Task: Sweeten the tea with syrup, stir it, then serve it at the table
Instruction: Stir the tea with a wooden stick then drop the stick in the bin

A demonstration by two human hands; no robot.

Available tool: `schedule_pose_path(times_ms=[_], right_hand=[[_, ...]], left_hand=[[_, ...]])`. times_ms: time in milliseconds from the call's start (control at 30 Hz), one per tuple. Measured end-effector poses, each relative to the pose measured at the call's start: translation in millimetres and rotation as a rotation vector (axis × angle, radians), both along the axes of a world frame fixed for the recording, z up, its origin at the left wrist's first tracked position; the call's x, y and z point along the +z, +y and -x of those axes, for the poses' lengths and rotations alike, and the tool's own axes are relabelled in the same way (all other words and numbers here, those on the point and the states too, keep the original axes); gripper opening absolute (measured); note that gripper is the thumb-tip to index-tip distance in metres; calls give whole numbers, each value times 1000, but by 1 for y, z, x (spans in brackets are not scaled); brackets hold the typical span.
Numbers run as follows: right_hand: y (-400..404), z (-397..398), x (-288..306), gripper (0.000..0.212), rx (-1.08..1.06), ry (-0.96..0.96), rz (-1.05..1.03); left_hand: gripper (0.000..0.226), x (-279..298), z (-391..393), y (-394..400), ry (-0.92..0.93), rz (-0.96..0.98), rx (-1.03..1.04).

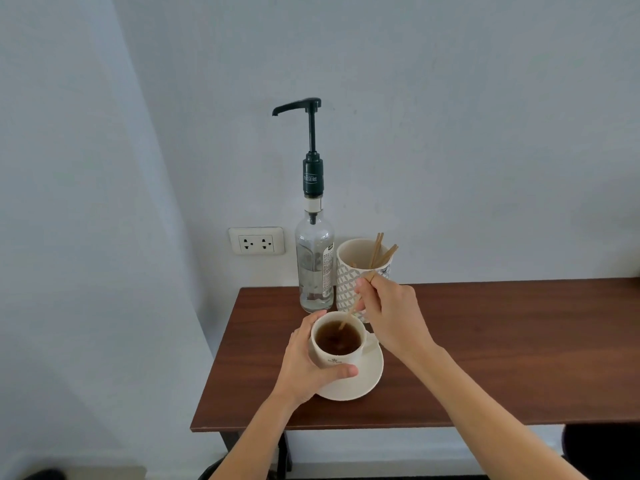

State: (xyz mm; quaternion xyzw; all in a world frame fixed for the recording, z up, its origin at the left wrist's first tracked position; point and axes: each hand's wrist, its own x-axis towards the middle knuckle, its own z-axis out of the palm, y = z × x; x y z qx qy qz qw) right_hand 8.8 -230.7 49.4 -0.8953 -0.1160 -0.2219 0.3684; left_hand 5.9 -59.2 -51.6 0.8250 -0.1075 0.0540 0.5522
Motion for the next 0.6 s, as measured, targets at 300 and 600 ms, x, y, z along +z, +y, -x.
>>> schedule_pose_path(times_ms=[300, 600], right_hand=[[-16, 9, 4, 28, 11, -99, -87], [-14, 16, 19, 32, -212, -15, -510]], left_hand=[[100, -5, 1, 0, -22, 46, 11], [55, 13, 6, 47, -141, 199, 388]])
